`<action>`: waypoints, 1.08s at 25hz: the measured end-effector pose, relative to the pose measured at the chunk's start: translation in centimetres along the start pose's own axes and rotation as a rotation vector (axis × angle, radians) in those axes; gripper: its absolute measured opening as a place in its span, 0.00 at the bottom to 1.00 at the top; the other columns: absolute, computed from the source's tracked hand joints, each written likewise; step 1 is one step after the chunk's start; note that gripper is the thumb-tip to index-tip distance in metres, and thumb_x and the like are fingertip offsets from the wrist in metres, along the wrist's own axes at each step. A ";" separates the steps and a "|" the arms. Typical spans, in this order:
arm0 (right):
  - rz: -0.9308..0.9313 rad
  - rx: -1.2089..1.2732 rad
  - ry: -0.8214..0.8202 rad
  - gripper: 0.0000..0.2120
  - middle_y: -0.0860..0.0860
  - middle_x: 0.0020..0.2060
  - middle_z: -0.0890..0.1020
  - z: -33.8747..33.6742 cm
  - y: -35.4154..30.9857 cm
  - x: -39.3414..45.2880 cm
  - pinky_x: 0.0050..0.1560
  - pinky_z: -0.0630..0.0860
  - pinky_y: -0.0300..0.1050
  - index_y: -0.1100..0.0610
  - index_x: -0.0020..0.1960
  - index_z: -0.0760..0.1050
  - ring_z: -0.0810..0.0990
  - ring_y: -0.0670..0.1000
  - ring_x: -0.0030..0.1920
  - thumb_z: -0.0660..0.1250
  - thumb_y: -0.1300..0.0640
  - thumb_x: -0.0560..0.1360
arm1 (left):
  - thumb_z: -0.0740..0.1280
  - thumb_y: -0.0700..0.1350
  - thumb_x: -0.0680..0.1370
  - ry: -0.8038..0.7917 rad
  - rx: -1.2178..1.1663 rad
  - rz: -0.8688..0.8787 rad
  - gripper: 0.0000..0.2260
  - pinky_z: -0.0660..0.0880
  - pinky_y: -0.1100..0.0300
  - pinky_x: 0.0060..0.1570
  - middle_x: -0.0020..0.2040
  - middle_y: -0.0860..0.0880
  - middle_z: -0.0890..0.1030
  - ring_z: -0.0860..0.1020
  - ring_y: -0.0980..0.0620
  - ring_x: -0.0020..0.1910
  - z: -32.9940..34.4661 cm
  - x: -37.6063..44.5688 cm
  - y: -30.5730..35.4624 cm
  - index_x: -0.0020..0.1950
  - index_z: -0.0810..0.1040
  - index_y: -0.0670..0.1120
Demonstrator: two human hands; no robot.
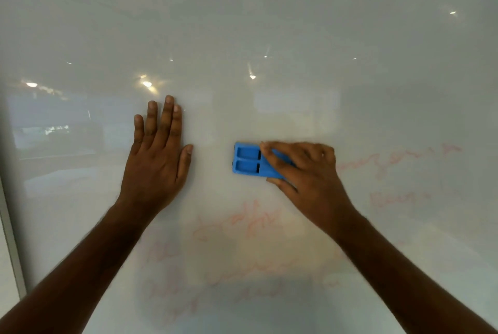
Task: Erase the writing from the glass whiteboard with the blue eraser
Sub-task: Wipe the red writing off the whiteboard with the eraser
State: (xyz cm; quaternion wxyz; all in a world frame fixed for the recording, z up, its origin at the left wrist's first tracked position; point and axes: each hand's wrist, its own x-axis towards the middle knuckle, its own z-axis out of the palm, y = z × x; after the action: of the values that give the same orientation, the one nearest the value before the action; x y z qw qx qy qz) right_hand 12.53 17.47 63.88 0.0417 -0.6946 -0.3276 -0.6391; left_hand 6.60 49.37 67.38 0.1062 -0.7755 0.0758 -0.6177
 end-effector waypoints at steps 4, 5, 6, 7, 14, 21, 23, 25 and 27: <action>-0.148 -0.087 -0.035 0.27 0.46 0.70 0.77 0.1 1.3 -5.1 0.60 0.72 0.59 0.48 0.78 0.69 0.78 0.54 0.61 0.65 0.42 0.81 | 0.52 0.52 0.89 0.019 0.013 -0.006 0.31 0.42 0.43 0.88 0.90 0.39 0.49 0.45 0.39 0.89 0.3 -0.2 0.4 0.89 0.50 0.37; -0.167 -0.107 -0.040 0.26 0.47 0.70 0.77 -0.1 2.3 -5.9 0.60 0.72 0.59 0.48 0.78 0.69 0.77 0.54 0.61 0.64 0.42 0.82 | 0.52 0.52 0.89 0.020 0.016 -0.016 0.31 0.42 0.43 0.88 0.90 0.39 0.49 0.45 0.39 0.89 0.4 -0.4 0.6 0.89 0.50 0.37; -0.180 -0.125 -0.039 0.26 0.48 0.70 0.77 -0.5 3.5 -6.5 0.60 0.72 0.58 0.49 0.77 0.70 0.77 0.55 0.62 0.63 0.42 0.82 | 0.52 0.52 0.89 0.018 0.019 -0.022 0.32 0.43 0.42 0.88 0.89 0.38 0.49 0.45 0.38 0.89 0.4 -0.5 1.0 0.88 0.50 0.36; -0.182 -0.141 -0.035 0.25 0.48 0.69 0.78 -0.9 4.6 -6.6 0.60 0.71 0.58 0.49 0.77 0.71 0.76 0.55 0.62 0.63 0.42 0.82 | 0.53 0.52 0.89 0.012 0.017 -0.018 0.32 0.43 0.42 0.88 0.89 0.38 0.49 0.46 0.38 0.89 0.5 -0.7 1.3 0.88 0.50 0.36; -0.011 -0.087 -0.013 0.27 0.47 0.69 0.77 -2.6 9.1 -2.3 0.58 0.71 0.58 0.49 0.78 0.68 0.78 0.57 0.59 0.63 0.42 0.82 | 0.54 0.56 0.88 -0.026 0.020 -0.013 0.36 0.44 0.43 0.88 0.89 0.36 0.48 0.46 0.38 0.89 0.7 -1.3 4.0 0.88 0.50 0.35; -0.017 -0.029 -0.018 0.30 0.45 0.69 0.77 -1.7 6.6 -2.1 0.59 0.73 0.59 0.46 0.77 0.67 0.78 0.55 0.60 0.64 0.41 0.77 | 0.55 0.56 0.88 0.003 0.026 -0.012 0.37 0.43 0.44 0.88 0.89 0.34 0.48 0.45 0.37 0.89 1.3 0.4 5.4 0.87 0.49 0.33; -0.094 -0.062 -0.040 0.29 0.46 0.69 0.77 -1.5 6.7 -4.6 0.59 0.73 0.59 0.47 0.78 0.67 0.77 0.54 0.62 0.65 0.42 0.79 | 0.55 0.56 0.88 0.002 0.024 -0.020 0.37 0.43 0.44 0.88 0.89 0.34 0.48 0.44 0.37 0.89 1.4 0.6 5.9 0.88 0.49 0.33; -0.168 -0.111 -0.062 0.29 0.48 0.70 0.76 -1.5 7.8 -6.7 0.60 0.72 0.59 0.49 0.79 0.66 0.74 0.53 0.64 0.64 0.42 0.81 | 0.55 0.57 0.88 -0.002 0.027 -0.021 0.37 0.42 0.45 0.88 0.89 0.34 0.47 0.42 0.38 0.89 1.4 0.7 6.4 0.88 0.49 0.33; -0.213 -0.154 -0.066 0.28 0.49 0.70 0.76 -1.8 9.4 -7.3 0.60 0.72 0.59 0.50 0.79 0.67 0.74 0.54 0.63 0.63 0.42 0.82 | 0.55 0.58 0.88 -0.002 0.043 -0.005 0.38 0.42 0.45 0.88 0.89 0.35 0.47 0.42 0.38 0.89 1.5 1.1 6.7 0.88 0.49 0.33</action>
State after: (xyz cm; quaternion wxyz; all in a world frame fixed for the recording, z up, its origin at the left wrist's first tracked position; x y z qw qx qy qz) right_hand 15.94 6.32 60.89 -0.0904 -0.6778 -0.3507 -0.6399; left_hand 8.37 42.69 66.33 0.1211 -0.7738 0.0605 -0.6189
